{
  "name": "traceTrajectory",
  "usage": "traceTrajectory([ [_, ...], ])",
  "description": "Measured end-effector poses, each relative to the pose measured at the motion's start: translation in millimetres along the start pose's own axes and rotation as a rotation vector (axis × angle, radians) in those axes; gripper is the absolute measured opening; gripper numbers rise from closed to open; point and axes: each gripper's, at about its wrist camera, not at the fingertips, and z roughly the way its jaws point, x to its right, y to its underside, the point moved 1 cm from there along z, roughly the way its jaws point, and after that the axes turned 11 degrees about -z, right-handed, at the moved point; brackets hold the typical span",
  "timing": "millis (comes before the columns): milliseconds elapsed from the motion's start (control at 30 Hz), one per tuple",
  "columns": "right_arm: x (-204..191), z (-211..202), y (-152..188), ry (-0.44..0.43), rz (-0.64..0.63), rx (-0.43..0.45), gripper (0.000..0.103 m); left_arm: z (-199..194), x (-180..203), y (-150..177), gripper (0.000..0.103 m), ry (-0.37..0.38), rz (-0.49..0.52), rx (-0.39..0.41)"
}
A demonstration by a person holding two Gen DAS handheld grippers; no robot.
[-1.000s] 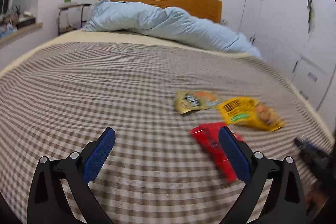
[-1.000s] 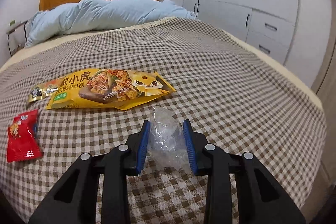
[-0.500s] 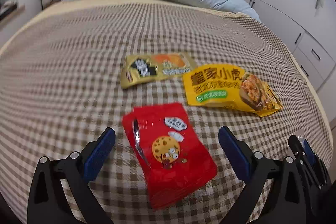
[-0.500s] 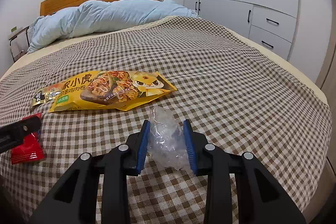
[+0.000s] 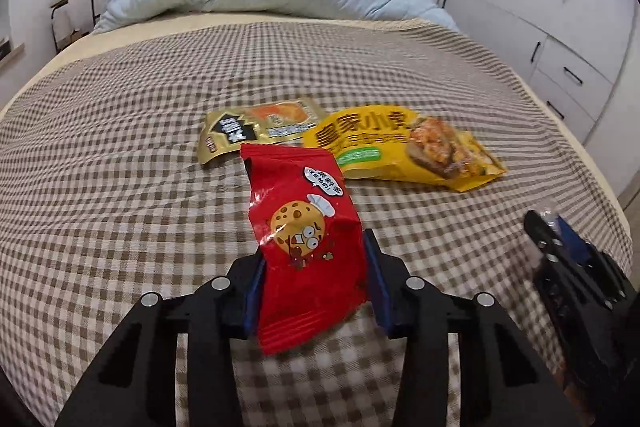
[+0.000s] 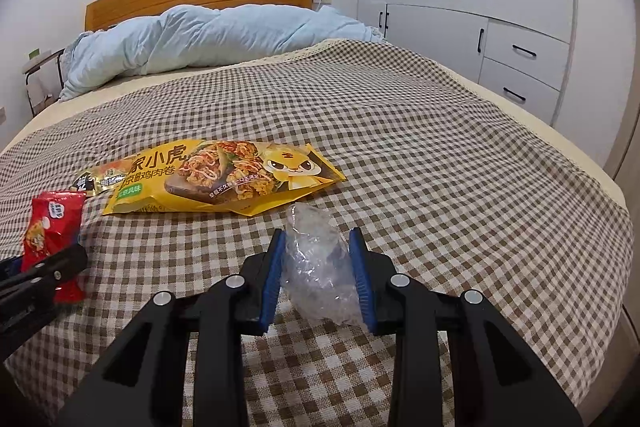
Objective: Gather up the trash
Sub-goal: 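Carry the red packet and clear wrapper with both tools down to the trash bin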
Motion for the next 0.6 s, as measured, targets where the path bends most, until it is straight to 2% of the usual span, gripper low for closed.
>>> traceTrajectory([
  [200, -1, -6, -1, 0.007, -0.002, 0.028, 0.032, -17, 7, 6, 0.041, 0.014, 0.023, 0.019],
  [367, -3, -19, -1, 0.021, -0.01, 0.094, 0.032, -26, 9, 2, 0.041, 0.027, -0.007, 0.021],
  [600, -2, -40, 0, -0.009, -0.012, 0.182, 0.032, -54, 9, 11, 0.041, 0.059, 0.0, 0.036],
])
